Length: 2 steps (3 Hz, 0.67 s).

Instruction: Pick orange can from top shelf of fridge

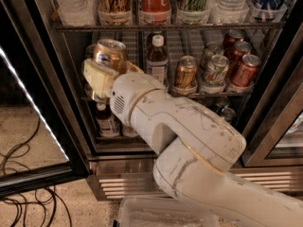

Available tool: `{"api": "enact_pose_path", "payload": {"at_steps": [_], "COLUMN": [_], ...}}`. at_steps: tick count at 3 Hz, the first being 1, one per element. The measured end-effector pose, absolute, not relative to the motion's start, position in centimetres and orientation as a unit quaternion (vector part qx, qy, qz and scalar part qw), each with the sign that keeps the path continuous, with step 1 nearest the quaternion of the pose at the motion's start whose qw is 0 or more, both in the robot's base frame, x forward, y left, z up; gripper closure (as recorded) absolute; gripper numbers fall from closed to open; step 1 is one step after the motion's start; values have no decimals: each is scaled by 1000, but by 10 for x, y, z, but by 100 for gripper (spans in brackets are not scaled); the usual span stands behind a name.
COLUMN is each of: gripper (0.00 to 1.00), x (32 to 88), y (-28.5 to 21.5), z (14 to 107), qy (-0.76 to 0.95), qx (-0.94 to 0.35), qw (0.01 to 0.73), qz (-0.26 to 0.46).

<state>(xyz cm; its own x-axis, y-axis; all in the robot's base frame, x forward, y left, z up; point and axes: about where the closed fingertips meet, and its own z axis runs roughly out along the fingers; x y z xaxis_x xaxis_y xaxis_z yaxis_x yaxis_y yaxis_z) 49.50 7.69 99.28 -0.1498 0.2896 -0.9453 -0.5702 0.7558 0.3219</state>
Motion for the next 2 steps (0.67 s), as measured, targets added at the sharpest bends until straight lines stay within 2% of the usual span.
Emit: {"api": "enact_pose_path", "payload": {"at_steps": [2], "gripper": [100], "x": [469], "y": [77], "z": [956], "qy": [673], "qx": [-117], "qw": [630], "qz": [370]}}
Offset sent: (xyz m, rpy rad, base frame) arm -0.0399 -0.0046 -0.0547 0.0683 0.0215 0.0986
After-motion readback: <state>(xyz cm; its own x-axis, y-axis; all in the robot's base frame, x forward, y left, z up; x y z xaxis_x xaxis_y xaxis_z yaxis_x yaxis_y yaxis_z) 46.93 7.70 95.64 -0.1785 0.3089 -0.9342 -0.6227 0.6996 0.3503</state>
